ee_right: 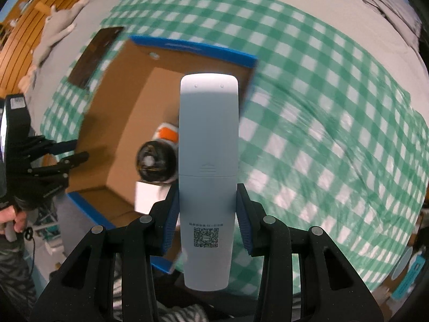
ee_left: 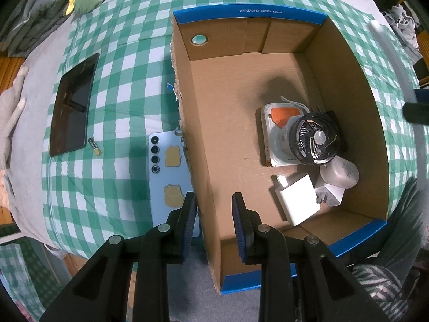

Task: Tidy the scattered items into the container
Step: 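Lift the white bar with the right gripper over the box, then lower the white bar into the box and open the right gripper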

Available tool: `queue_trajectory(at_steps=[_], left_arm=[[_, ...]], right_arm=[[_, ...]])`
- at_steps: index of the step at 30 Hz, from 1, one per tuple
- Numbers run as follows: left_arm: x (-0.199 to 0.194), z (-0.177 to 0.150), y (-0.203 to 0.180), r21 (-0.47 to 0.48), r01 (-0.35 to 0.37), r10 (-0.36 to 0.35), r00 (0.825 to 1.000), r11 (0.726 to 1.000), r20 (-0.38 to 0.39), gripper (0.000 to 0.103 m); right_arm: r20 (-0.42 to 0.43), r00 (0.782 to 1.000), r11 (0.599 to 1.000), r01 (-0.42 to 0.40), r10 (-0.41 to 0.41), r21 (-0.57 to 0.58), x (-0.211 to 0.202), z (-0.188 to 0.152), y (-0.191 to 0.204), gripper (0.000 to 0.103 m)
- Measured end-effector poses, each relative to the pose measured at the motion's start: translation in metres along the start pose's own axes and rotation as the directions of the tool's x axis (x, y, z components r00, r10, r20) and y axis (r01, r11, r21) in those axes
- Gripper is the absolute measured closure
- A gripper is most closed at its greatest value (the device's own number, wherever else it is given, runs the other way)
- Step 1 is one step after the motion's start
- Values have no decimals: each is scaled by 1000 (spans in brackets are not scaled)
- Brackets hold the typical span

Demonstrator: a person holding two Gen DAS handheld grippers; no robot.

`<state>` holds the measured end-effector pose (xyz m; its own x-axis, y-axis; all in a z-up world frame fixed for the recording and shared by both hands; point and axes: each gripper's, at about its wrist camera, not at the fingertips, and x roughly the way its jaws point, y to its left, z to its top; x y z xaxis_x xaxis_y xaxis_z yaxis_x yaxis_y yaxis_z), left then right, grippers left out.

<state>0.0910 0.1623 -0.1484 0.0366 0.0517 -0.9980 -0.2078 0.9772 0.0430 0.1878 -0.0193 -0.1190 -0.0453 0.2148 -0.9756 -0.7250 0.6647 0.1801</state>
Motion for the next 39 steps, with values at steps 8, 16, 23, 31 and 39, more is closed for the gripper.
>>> queue_trajectory(at_steps=[8, 16, 23, 31, 39], left_arm=[[-1, -1, 0, -1, 1, -1, 1000, 1000, 1, 77], [-1, -2, -1, 1, 0, 0, 1000, 1000, 1, 77], [-1, -2, -1, -1, 1, -1, 1000, 1000, 2, 77], [-2, -3, -3, 0, 1, -1, 1000, 1000, 1, 77], [-3, -4, -3, -9, 3, -3, 1000, 1000, 8, 74]], right_arm=[[-38, 999, 998, -25, 22, -65, 39, 10, 46, 64], [-53, 999, 998, -10, 7, -66, 73, 14, 59, 64], [-50, 999, 997, 10, -13, -71, 79, 13, 60, 64], [-1, 1000, 997, 22, -22, -68, 64, 13, 59, 59], [94, 995, 996, 40, -33, -74, 23, 4, 58, 47]])
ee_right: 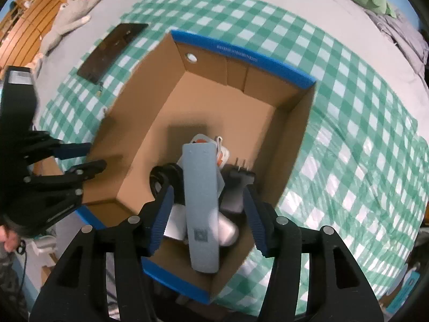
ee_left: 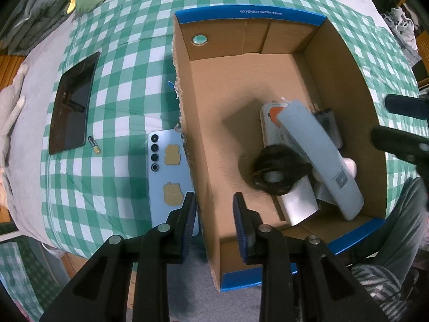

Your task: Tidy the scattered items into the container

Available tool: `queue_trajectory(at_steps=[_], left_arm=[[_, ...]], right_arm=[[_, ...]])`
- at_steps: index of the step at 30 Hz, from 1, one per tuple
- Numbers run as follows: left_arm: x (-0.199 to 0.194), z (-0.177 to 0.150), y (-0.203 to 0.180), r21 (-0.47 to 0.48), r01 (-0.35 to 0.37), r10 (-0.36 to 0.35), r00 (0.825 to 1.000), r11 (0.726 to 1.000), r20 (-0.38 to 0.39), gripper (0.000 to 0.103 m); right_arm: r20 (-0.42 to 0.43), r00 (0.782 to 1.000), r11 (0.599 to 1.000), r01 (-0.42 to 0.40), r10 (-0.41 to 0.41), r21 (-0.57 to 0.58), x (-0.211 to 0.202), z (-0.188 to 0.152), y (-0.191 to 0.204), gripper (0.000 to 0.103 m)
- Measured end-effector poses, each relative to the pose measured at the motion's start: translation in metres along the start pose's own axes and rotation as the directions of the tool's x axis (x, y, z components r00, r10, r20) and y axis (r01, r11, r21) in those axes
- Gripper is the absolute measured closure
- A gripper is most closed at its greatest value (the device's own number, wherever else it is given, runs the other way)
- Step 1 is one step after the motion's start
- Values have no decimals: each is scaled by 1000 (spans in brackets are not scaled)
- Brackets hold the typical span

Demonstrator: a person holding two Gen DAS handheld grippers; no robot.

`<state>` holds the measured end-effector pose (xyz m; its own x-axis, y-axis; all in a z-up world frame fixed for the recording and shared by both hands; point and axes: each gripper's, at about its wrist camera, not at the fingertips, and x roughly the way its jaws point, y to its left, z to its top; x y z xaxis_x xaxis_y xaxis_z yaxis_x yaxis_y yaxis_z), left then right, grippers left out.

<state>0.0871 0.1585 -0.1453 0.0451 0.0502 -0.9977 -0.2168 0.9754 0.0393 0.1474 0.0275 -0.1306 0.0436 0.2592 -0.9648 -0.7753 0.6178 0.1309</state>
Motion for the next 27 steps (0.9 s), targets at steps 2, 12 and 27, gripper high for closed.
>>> queue_trajectory(at_steps=[2, 12, 27], left_arm=[[-2, -2, 0, -6, 0, 0, 1000, 1000, 8, 74], [-44, -26, 1, -73, -36, 46, 989, 997, 138, 43], [-111, -107, -63, -38, -12, 24, 941, 999, 337, 13]], right_arm=[[21, 1000, 1000, -1, 0, 8, -11, -3, -3, 46], [163, 986, 999, 37, -43, 35, -69, -37, -7, 35], [309, 947, 982, 29, -86, 186, -121, -119, -25, 31]])
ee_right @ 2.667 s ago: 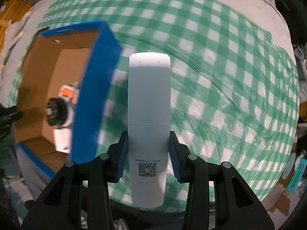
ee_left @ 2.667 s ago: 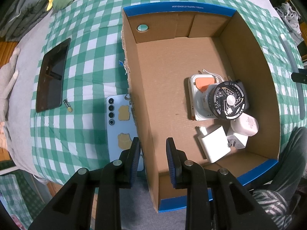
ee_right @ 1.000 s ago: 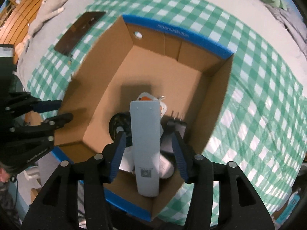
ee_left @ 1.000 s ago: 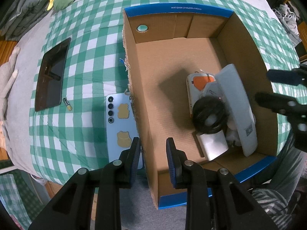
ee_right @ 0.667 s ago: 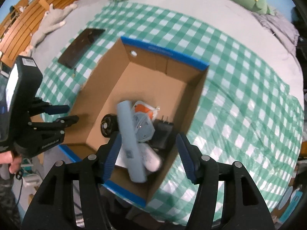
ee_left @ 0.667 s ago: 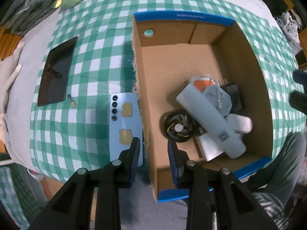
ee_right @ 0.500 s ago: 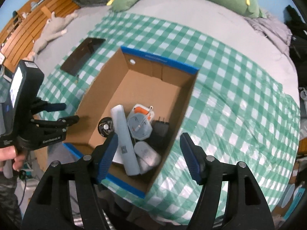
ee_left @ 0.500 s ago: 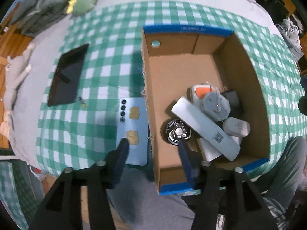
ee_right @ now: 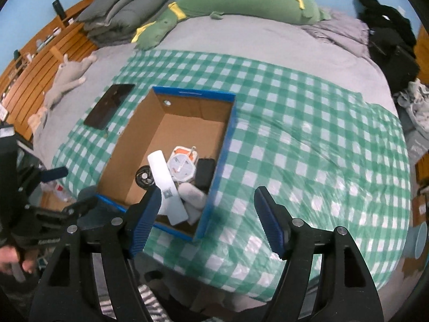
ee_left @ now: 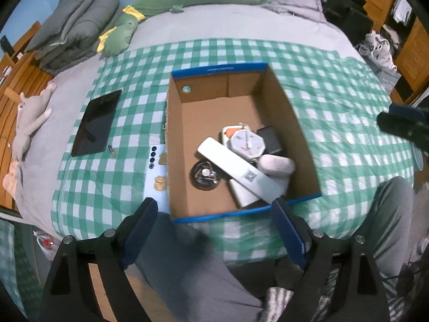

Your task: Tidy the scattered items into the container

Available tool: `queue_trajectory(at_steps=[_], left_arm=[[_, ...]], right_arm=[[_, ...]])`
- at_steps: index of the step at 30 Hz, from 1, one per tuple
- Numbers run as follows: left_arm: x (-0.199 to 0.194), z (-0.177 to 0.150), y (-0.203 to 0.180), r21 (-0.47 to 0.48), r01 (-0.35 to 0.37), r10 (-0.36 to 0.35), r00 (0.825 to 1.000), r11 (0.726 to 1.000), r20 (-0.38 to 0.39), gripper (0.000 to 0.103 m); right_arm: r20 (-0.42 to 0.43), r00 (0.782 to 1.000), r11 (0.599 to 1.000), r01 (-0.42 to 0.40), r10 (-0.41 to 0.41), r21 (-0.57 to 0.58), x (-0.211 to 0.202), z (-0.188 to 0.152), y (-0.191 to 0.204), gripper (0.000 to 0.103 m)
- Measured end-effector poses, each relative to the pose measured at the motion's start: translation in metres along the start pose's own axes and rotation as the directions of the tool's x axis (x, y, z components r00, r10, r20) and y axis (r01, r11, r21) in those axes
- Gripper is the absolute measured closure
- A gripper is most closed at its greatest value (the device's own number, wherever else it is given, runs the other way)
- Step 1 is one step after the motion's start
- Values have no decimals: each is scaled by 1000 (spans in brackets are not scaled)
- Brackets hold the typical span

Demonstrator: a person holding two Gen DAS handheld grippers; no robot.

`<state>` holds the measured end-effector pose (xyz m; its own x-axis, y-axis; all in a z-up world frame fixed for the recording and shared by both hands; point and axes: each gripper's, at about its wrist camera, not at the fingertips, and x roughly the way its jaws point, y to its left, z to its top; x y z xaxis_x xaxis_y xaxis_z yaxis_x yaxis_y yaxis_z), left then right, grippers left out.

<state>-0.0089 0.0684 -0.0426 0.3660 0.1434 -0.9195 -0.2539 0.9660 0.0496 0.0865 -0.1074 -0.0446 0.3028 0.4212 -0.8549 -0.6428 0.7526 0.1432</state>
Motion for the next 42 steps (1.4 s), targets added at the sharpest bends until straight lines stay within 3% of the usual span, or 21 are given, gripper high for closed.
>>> queue_trajectory(at_steps=[6, 11, 31, 42], left_arm=[[-26, -16, -13, 5, -78, 77, 989, 997, 125, 4], [-37, -29, -15, -27, -56, 60, 982, 998, 180, 3], [-65, -64, -36, -86, -8, 30, 967, 996, 255, 3], [-60, -66, -52, -62, -1, 15, 974, 998, 227, 1]], right_arm=[[8, 999, 999, 40, -40, 37, -9, -25, -2, 30], [29, 999, 996, 14, -17, 83, -17, -41, -3, 30], [56, 997, 994, 46, -52, 99, -37, -70, -2, 30], [44, 998, 992, 42, -48, 117, -39, -75, -6, 30]])
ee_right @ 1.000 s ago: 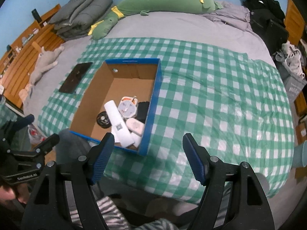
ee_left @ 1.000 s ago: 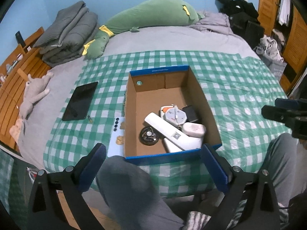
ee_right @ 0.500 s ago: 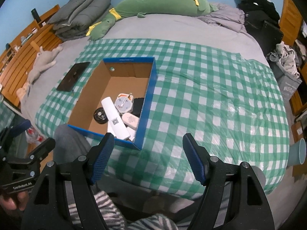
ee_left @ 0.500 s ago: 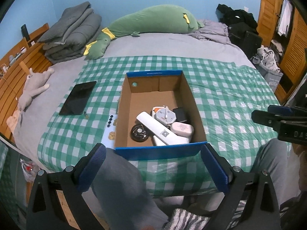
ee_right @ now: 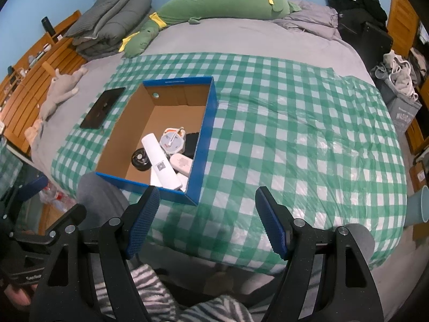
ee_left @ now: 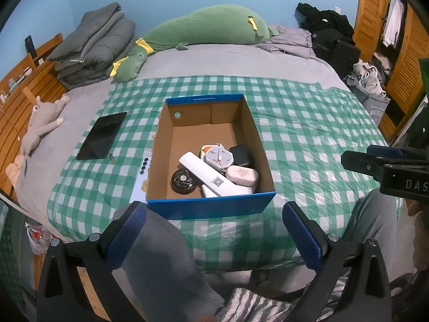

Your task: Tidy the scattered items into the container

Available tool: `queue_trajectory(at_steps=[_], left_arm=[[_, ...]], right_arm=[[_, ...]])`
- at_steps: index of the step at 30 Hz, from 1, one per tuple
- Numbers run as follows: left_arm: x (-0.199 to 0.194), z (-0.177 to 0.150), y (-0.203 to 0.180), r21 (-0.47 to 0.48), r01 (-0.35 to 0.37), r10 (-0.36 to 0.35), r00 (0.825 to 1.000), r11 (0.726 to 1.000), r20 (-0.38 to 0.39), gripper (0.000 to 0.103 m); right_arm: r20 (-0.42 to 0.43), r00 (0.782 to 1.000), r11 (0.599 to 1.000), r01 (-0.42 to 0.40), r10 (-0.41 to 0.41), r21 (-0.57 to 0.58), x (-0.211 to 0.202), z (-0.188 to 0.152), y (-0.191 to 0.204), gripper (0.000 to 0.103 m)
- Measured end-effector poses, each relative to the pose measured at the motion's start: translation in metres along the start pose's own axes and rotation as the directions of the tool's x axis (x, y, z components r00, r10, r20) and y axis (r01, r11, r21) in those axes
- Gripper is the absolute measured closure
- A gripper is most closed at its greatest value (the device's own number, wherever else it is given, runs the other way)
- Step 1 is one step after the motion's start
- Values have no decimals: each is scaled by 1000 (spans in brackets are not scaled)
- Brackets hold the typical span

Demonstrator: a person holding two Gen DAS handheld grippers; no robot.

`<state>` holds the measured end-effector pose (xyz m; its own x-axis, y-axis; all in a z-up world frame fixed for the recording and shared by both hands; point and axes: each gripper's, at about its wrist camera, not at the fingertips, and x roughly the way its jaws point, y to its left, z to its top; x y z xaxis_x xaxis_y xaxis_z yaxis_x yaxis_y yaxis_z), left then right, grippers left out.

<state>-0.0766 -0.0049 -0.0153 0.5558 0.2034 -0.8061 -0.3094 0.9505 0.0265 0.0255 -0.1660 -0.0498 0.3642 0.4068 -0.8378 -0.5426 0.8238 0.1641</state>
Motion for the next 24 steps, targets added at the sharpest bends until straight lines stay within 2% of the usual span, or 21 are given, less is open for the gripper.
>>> queue_trajectory(at_steps=[14, 24], left_arm=[[-4, 1, -1, -9, -17, 17, 1000, 1000, -2, 1], [-1, 1, -3, -11, 5, -5, 1000, 1000, -21, 1]], right_arm=[[-4, 1000, 1000, -16, 16, 14, -4, -2, -2, 30], [-18, 1000, 999, -23, 23, 26, -5, -3, 1, 30]])
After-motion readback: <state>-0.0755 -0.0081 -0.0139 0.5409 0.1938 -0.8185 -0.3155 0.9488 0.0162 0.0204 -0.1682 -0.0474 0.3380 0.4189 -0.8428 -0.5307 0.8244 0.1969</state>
